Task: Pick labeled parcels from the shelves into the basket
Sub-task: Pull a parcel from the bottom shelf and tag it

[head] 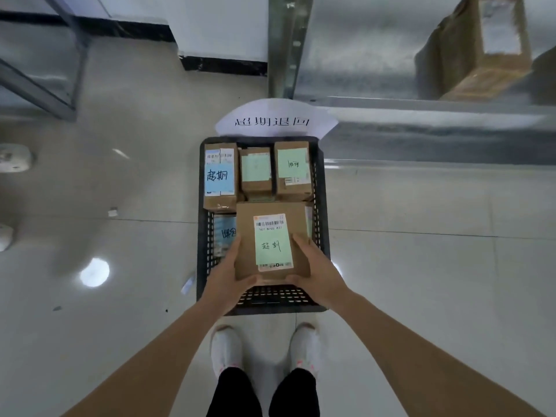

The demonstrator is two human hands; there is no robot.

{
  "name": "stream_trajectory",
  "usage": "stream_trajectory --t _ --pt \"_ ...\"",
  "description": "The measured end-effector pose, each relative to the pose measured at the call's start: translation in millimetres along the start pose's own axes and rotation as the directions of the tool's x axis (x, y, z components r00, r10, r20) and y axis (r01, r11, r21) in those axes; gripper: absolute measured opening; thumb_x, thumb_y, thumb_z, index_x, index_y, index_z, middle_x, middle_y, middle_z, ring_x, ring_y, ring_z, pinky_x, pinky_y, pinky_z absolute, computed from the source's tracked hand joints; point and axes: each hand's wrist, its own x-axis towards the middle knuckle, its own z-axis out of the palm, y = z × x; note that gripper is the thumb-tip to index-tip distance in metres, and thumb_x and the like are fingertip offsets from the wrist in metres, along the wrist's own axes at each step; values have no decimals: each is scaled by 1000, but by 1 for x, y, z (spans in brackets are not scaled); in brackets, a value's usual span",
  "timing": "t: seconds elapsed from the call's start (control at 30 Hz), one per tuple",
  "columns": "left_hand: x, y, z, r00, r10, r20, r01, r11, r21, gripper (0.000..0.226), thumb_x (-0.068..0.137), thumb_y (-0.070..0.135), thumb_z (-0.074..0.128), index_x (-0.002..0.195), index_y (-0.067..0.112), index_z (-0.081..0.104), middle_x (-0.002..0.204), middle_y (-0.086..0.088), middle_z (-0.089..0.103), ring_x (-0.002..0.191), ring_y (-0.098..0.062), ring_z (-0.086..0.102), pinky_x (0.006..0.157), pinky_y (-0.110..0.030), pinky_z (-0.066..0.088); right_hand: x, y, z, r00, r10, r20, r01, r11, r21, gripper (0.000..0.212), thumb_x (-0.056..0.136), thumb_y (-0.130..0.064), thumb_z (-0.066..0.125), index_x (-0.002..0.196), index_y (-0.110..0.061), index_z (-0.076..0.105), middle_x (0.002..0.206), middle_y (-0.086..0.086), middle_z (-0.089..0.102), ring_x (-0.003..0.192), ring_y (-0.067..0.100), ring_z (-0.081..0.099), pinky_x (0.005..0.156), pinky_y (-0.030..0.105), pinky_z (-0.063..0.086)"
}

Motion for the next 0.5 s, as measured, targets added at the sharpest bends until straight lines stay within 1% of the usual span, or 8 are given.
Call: stream_trajectory --t 0.07,0.13,0.17,0.2,0.27,0.33,0.43,0.5 --pt "18 -8 9 1000 -1 -13 1 1000 -19 106 84 20 77 157 34 2 153 3 37 132 -16 45 102 -37 49 16 6 1 1000 -3 0 3 1000 -15 95 90 -17 76 161 -32 16 166 -12 21 146 13 32 119 35 34" --pt "31 -13 14 1000 6 -16 -6 1000 -20 105 85 16 75 157 33 1 152 3 38 117 -6 47 83 -20 53 29 11 4 1000 -4 -6 4 1000 -19 96 90 -13 75 161 -35 14 166 -11 20 147 15 34 117 37 36" --pt "37 -14 15 1000 10 -17 -10 1000 -28 105 85 14 75 157 33 1 151 3 39 112 -3 47 76 -16 53 34 12 5 1000 -6 -13 6 1000 -26 97 90 -13 75 161 -36 13 167 -11 18 147 16 34 116 38 39" --pt "43 -16 16 1000 8 -24 -9 999 -40 107 84 13 75 157 35 0 150 4 39 112 -4 48 78 -19 55 40 13 8 1000 -9 -21 8 999 -35 98 90 -13 74 161 -37 11 167 -10 16 147 18 35 115 39 41" --pt "51 -17 18 999 7 -46 -9 999 -45 110 83 11 76 156 37 -2 147 6 41 120 -9 47 91 -33 56 50 14 11 999 -6 -37 4 998 -63 101 90 -15 75 161 -40 8 169 -9 11 147 20 35 114 43 44" --pt "57 -16 21 998 15 -55 -16 1000 -20 112 83 12 76 156 38 -4 145 6 43 123 -10 45 95 -36 52 56 15 14 999 1 -51 -5 997 -74 102 91 -14 74 162 -39 6 170 -9 8 148 21 35 113 43 43" --pt "66 -18 23 997 15 -77 -14 1000 8 116 80 17 80 154 44 -4 147 2 43 131 -20 45 99 -40 49 59 18 18 997 7 -75 -12 997 -75 99 92 -12 73 162 -38 7 169 -8 10 146 20 37 111 41 45" --pt "68 -22 24 996 33 -79 -30 999 34 118 78 19 82 154 45 -4 148 3 42 134 -20 42 104 -41 45 59 23 22 996 1 -89 -8 996 -84 99 92 -13 73 161 -40 7 169 -9 11 146 20 38 110 41 46"
